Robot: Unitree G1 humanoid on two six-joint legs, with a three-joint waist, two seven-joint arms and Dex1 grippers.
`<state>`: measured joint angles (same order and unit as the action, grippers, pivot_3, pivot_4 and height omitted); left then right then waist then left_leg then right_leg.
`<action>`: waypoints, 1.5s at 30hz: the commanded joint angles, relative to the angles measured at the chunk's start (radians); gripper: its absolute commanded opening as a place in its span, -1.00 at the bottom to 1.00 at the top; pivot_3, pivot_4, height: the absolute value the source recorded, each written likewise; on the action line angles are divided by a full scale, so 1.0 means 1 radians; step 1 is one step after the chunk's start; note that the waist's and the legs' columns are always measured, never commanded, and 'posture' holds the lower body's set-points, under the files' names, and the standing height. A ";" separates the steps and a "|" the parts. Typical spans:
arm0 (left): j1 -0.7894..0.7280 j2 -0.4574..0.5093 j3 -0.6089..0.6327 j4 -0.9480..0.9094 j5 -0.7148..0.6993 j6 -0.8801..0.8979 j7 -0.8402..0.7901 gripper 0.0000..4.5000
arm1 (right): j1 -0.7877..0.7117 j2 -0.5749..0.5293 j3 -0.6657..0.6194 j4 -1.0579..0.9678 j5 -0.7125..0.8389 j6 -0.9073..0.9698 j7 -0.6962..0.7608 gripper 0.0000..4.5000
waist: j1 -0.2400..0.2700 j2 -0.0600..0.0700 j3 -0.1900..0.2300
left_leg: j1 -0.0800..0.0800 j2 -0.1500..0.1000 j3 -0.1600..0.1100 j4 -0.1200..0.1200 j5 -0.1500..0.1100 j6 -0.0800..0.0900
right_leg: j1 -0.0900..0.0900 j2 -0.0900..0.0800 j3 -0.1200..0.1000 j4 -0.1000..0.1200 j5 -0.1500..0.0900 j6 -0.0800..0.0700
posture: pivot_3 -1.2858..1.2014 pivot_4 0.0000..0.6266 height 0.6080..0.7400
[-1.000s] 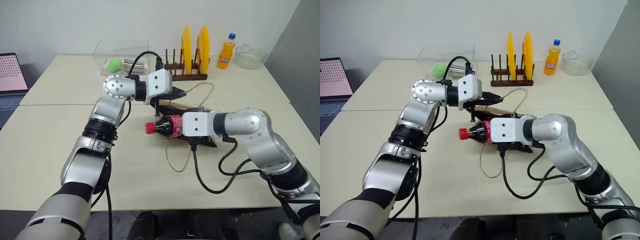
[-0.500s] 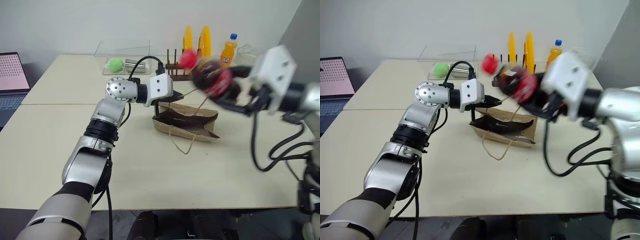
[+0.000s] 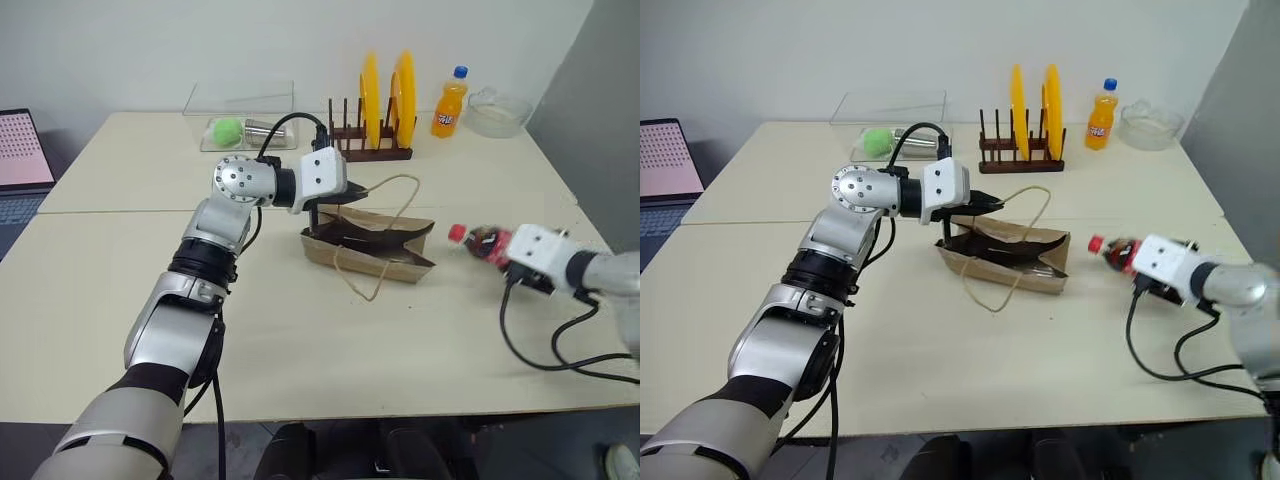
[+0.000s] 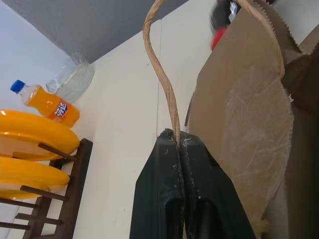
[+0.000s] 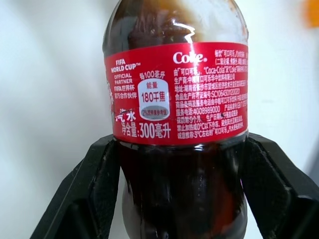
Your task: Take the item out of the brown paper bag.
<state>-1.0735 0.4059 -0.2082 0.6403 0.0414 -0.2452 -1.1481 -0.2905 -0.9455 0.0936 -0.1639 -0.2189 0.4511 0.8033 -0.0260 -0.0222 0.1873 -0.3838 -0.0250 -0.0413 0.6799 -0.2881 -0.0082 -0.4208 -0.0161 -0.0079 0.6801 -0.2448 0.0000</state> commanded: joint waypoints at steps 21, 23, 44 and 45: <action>-0.014 0.003 0.004 -0.033 -0.012 0.001 0.002 -1.00 | -0.147 0.014 -0.082 -0.001 0.105 0.028 0.114 0.98 | 0.000 0.000 0.000 | 0.000 0.000 -0.001 0.000 0.000 0.000 | 0.000 0.000 0.000 0.000 0.001 -0.001 | 0.03 -0.52 1.00; -0.015 0.003 0.005 -0.028 -0.012 -0.001 0.002 -1.00 | -0.106 -0.017 -0.142 -0.094 0.149 0.077 0.145 0.98 | 0.003 0.000 0.000 | 0.000 0.000 -0.002 0.000 0.000 0.000 | 0.000 0.000 -0.001 0.000 0.001 -0.001 | 0.03 -0.52 1.00; -0.210 0.009 0.046 0.241 0.024 0.010 0.120 0.62 | 0.066 0.273 -0.311 -0.777 0.616 0.505 -0.173 1.00 | 0.011 0.000 0.000 | -0.001 -0.002 -0.005 0.001 0.000 0.000 | 0.001 0.000 -0.003 -0.001 -0.001 0.002 | 0.03 -0.52 1.00; -0.222 0.021 0.050 0.256 0.027 0.007 0.129 0.74 | 0.066 0.268 -0.309 -0.767 0.614 0.494 -0.177 1.00 | 0.010 0.000 0.000 | -0.001 -0.001 -0.005 0.001 0.000 0.000 | 0.001 0.000 -0.003 0.000 -0.001 0.002 | 0.03 -0.52 1.00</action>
<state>-1.2431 0.3984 -0.1907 0.8942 0.0655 -0.2133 -1.0370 -0.2174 -0.6661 -0.2080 -0.9318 0.4049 0.9808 0.6455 -0.0157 -0.0227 0.1873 -0.3847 -0.0264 -0.0467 0.6803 -0.2882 -0.0081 -0.4199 -0.0163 -0.0110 0.6796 -0.2457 0.0016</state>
